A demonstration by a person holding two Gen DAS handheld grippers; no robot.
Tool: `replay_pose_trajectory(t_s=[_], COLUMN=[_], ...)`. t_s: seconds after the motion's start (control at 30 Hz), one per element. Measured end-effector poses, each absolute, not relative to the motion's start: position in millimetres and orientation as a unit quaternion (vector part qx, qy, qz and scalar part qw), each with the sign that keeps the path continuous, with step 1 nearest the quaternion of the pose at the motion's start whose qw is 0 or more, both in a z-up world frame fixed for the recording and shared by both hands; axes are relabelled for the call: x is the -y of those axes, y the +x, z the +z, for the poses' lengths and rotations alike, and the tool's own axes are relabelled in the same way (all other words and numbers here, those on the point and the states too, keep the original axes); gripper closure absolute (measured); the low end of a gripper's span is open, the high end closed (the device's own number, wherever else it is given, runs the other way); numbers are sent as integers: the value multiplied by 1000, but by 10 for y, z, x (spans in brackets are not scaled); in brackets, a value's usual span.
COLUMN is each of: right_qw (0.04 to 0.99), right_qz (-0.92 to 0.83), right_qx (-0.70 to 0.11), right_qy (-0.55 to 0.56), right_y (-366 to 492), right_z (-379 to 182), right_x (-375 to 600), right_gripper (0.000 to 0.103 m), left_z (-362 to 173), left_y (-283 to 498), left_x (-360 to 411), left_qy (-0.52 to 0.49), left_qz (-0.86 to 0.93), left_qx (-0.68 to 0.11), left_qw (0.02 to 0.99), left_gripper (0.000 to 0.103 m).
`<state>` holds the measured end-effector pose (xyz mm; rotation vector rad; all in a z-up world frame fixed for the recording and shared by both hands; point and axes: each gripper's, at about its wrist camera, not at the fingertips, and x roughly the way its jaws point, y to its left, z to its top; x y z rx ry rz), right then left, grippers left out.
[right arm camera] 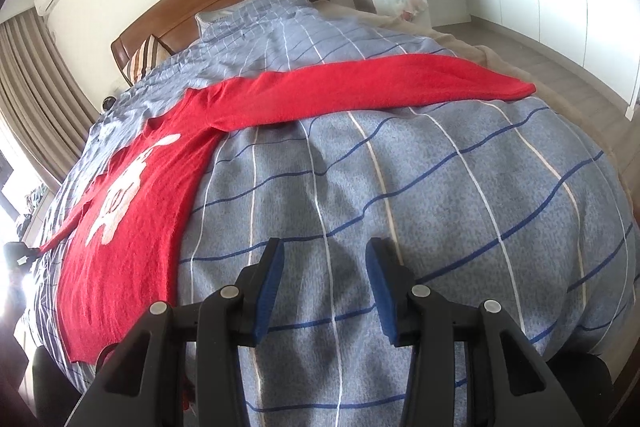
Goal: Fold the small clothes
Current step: 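Grasp the other sleeve cuff with the left gripper and pull outward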
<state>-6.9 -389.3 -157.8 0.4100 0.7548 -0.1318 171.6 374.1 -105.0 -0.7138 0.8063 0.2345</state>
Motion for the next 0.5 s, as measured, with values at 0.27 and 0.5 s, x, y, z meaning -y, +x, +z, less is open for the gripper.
replay_pose_trajectory(t_s=[0.27,0.5], right_qw=[905,907], right_qz=[-65,-74], right_qx=[-380,-380], right_qy=[178,166], right_y=[15,22], right_z=[-1610,-1610], right_x=[3786,3760], right_gripper=[60,60], left_z=[-1274,-1135], left_y=[1845,1841], left_x=[-3855,-3761], left_qy=[-367,-235], left_qz=[109,256], left_qx=[-397,-403], left_qw=[834,847], left_gripper=[53,99])
